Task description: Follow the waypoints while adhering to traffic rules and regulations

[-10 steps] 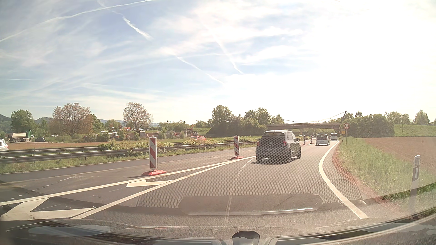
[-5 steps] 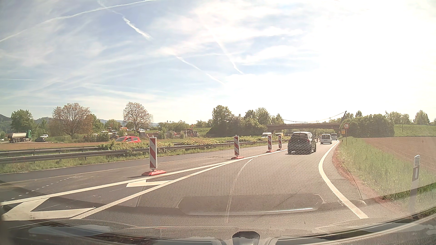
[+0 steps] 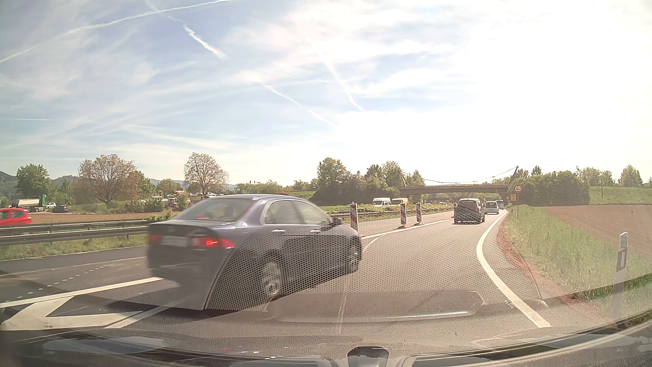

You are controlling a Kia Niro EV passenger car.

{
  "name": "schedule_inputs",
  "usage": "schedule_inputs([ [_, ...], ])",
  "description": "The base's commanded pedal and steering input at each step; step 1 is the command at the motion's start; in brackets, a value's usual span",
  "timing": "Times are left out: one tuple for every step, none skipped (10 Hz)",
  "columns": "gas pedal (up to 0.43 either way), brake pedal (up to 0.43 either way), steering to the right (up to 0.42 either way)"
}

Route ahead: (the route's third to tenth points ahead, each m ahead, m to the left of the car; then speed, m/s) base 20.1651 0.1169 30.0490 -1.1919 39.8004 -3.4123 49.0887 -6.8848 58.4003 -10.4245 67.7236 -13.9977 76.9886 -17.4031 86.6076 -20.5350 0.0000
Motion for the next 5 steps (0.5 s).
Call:
schedule_inputs([
  [0.000, 0.280, 0.068],
  [0.000, 0.268, 0.069],
  [0.000, 0.244, 0.069],
  [0.000, 0.152, 0.070],
  [0.000, 0.000, 0.070],
])
